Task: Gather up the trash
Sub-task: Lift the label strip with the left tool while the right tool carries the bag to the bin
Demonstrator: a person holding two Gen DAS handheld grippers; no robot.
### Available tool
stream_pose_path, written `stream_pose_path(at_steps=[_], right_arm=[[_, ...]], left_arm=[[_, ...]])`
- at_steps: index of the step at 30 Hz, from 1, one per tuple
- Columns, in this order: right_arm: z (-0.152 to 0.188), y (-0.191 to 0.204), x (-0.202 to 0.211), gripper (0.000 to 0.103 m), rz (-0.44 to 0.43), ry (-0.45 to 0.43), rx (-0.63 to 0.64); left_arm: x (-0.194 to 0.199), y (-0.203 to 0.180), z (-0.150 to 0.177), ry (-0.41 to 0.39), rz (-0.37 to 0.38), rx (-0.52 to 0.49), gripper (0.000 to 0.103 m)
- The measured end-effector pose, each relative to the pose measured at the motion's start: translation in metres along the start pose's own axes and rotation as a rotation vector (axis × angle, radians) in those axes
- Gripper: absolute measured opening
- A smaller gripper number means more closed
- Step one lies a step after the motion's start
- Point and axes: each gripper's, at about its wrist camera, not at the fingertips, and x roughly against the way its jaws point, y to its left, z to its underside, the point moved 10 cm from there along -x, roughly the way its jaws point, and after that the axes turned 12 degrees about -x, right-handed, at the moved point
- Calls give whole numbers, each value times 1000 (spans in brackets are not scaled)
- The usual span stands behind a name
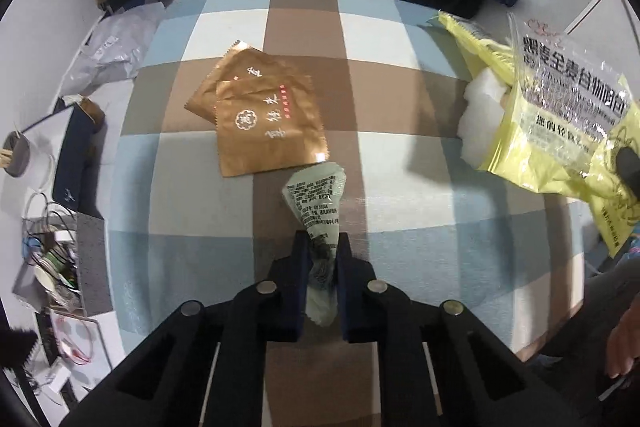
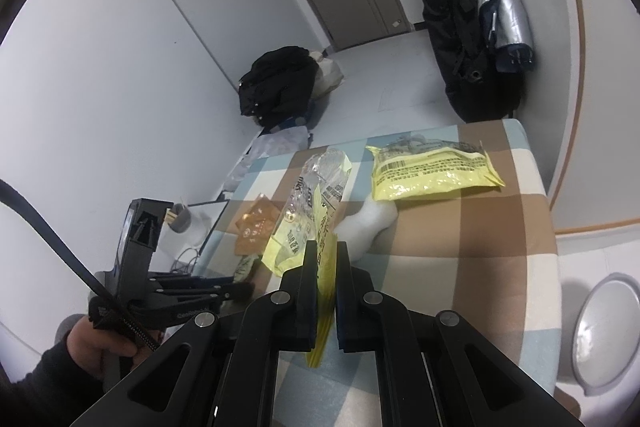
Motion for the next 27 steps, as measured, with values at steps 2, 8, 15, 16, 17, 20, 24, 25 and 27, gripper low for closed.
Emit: stream_pose_path(at_steps=[2,8,15,16,17,20,24,25,27], right_arm=[[0,-1,4,6,6,-12,2],[-3,-4,24,6,17,-51,-5],[-10,-9,56,6,32,-103,-5],[-15,-9,65,6,31,-123,-6],[-19,-9,72,6,30,-134,-9],[-32,-10,97,6,35,-184,-8],[-48,-15,135,6,50,-246,15],[-54,-19,149,6,60,-267,19],[-62,-23,167,6,66,-299,21]], left_arm=[[2,-3,-1,-9,23,8,7],[13,-20,-1,-32,51,-14,6],[57,-53,-18,-150,91,-61,6],[66,-58,-23,-174,95,-67,6],[76,-66,-28,-202,99,-74,6],[95,-82,-39,-256,100,-94,6],[121,-109,-57,-325,118,-133,6],[128,-118,-62,-344,121,-147,6],[141,-133,-70,-376,131,-174,6]])
